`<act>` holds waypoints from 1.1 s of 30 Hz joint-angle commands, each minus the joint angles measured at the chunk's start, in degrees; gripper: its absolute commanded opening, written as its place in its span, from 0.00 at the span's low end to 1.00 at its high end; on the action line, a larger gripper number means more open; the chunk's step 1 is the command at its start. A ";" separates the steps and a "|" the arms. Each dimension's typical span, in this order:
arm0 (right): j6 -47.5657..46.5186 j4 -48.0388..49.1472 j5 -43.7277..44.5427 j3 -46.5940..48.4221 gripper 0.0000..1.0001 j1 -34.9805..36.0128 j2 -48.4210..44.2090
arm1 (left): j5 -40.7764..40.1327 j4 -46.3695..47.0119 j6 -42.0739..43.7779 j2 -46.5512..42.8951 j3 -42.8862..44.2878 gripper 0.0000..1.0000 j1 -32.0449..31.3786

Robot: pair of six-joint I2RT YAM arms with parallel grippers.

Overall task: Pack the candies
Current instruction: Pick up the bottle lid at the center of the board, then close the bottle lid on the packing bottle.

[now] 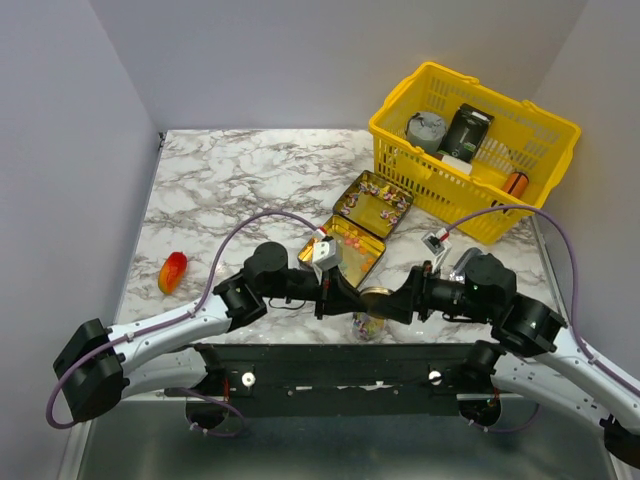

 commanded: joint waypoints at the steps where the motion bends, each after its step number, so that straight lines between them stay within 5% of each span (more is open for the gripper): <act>1: -0.39 -8.28 16.83 -1.67 0.77 0.41 -2.90 | -11.64 -3.20 -8.21 0.06 -0.40 0.00 -0.01; 12: 5.84 -18.31 33.19 -2.72 0.82 0.41 -6.25 | -18.94 -5.93 -27.47 2.87 -5.49 0.05 -0.01; 22: 6.64 -17.61 33.02 -4.83 0.82 0.41 -3.71 | -19.22 3.20 -40.65 8.23 -13.14 0.11 -0.01; 33: 6.99 -11.81 29.51 -9.22 0.81 0.41 4.29 | -15.35 6.99 -42.43 16.06 -12.27 0.15 -0.01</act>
